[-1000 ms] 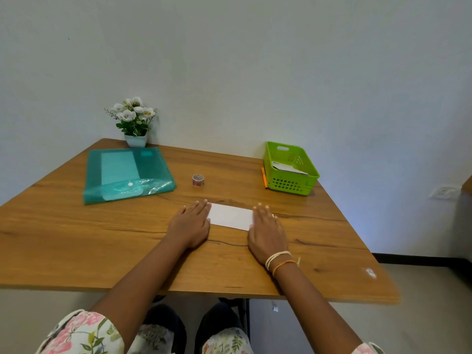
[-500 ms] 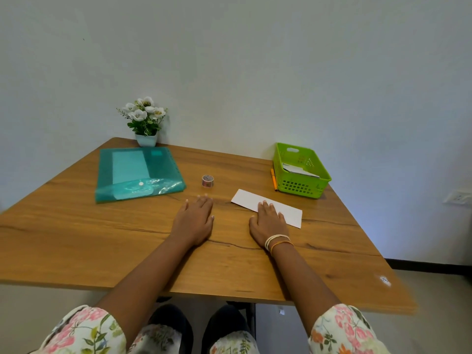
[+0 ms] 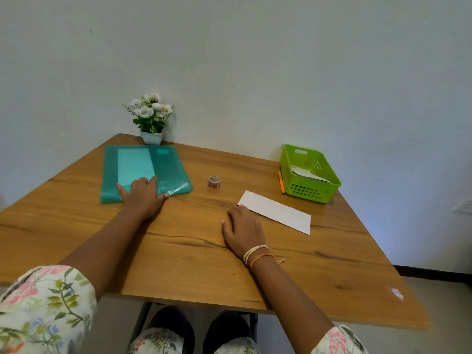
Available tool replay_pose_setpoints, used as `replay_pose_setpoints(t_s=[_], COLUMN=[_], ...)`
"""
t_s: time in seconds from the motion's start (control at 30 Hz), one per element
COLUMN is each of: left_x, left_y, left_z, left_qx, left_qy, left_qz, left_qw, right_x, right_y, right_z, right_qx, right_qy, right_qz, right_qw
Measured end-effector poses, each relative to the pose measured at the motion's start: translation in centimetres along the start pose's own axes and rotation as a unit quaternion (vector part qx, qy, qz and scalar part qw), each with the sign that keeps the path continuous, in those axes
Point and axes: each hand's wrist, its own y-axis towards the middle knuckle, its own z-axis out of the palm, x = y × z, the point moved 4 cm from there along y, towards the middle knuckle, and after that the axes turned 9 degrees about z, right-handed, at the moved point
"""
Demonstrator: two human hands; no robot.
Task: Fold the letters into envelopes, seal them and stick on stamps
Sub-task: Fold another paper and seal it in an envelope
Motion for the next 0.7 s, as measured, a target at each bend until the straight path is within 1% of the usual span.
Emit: replay_pose_setpoints(t_s=[0.1,0.23,0.37,0.43,0.5,0.63,0.7], left_x=[-0.9,-4.0,-7.7,-9.1,-9.7,-9.3,-8.5], left_y=[-1.0,-3.6,-6.1,-6.9,-7.3,-7.5,-7.6], left_z=[-0.2,-0.1,0.0,0.0,-0.1,-0.4,-0.9], left_qx=[-0.054,-0.101,-0.125,-0.127,-0.129,-0.123,-0.109], left_qy=[-0.039,-0.095,-0.111,-0.110,-0.113,-0.148,-0.182], left_qz=[0.017,0.055,0.103,0.117,0.126,0.153,0.177], left_qw=[0.998,0.989,0.981,0.979,0.977,0.969,0.961], right_x=[-0.1,-0.2,0.3,1.0,2.1,4.0,4.2], right_y=[0.1,0.0,-0.1,-0.1,0.2,1.2,1.8], right_z=[-0.2,-0.2,-0.8,-0.8,-0.4,0.7,0.4], right_qx=[-0.021,-0.031,-0.093,-0.108,-0.088,0.022,0.041], right_qy=[0.013,0.012,0.016,0.008,-0.013,-0.030,-0.030], right_qz=[0.001,-0.005,-0.032,-0.052,-0.072,-0.080,-0.081], right_qw=[1.000,0.999,0.995,0.993,0.993,0.996,0.995])
